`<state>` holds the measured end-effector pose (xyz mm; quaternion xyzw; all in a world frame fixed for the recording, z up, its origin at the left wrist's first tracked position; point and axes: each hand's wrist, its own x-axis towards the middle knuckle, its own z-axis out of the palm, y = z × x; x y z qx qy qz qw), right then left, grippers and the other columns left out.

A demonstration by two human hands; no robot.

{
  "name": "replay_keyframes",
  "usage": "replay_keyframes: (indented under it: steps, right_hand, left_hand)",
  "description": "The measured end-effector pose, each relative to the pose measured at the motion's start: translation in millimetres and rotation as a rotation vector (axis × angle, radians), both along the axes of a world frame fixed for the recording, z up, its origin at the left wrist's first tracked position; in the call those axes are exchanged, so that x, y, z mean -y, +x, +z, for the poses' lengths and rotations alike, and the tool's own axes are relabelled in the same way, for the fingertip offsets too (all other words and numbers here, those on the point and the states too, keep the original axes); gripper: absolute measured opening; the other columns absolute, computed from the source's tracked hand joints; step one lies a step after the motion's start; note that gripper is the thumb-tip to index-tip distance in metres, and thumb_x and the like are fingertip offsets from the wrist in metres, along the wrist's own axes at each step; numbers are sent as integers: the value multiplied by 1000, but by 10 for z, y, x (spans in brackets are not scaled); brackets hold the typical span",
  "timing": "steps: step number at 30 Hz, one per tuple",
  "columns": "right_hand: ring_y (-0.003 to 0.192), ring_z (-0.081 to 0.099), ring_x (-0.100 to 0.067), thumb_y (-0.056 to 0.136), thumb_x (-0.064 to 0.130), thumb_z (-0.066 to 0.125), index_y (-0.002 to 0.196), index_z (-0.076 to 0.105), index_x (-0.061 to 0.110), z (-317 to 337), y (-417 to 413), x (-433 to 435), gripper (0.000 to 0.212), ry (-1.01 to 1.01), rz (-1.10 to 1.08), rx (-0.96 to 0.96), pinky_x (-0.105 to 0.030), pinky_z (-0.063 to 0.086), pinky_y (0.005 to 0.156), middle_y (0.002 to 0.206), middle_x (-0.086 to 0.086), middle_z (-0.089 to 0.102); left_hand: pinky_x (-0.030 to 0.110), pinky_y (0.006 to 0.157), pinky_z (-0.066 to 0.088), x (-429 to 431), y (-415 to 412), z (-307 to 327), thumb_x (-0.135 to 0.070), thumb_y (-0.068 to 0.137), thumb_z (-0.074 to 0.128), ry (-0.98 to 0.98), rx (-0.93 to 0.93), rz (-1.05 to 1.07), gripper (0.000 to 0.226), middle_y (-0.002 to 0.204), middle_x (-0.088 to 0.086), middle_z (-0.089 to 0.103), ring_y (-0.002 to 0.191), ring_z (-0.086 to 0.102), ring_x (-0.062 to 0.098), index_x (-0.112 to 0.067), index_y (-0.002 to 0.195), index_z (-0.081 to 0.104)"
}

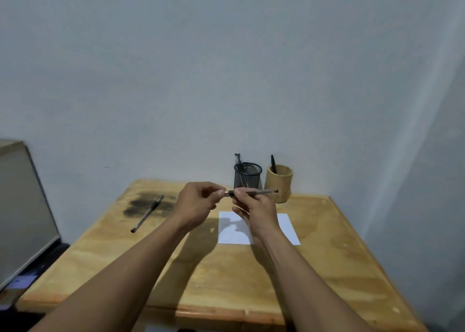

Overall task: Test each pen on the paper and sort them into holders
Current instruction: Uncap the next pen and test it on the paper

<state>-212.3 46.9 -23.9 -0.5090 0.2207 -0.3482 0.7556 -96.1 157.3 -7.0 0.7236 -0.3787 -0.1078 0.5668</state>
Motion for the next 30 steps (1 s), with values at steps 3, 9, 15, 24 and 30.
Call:
replay_keyframes:
  steps: [3, 9, 15, 24, 30]
  right_hand:
    - [73, 67, -18, 87, 1, 75, 87, 75, 1, 2, -22, 21, 1, -5, -4, 15, -28, 60, 75, 76, -10, 71]
    - [71, 69, -18, 86, 0, 75, 88, 76, 0, -37, 1, 29, 2, -56, -32, 10, -28, 61, 76, 75, -11, 71]
    - [71, 70, -17, 86, -1, 75, 89, 76, -1, -128, 29, 60, 3, -24, -63, 30, -28, 61, 76, 75, -11, 72]
    - [67, 69, -16, 86, -2, 75, 86, 75, 0, -119, 48, 132, 2, 6, -92, 10, -24, 60, 68, 71, -11, 71]
    - [72, 69, -16, 89, 1, 72, 88, 74, 4, -59, 3, 195, 4, 41, 8, 51, -29, 62, 78, 74, -10, 71]
  left_hand:
    - [35, 76, 59, 9, 44, 11, -20, 93, 68, 25, 0, -46, 14, 72, -4, 71, 67, 63, 10, -11, 92, 78]
    - [38, 80, 60, 48, 144, -40, -17, 94, 66, 57, -64, -70, 19, 69, 0, 69, 64, 62, 13, -2, 92, 78]
    - [31, 73, 57, 110, 178, -52, -12, 96, 63, 66, -149, -109, 22, 71, 9, 65, 63, 56, 16, 2, 84, 76]
    - [43, 85, 60, 245, 200, -113, -14, 96, 64, 55, -85, -75, 21, 72, 6, 68, 67, 63, 17, 1, 91, 77]
    - [35, 79, 62, 253, 150, -72, -17, 94, 67, -12, 14, -81, 17, 74, 0, 71, 69, 65, 10, -6, 98, 79]
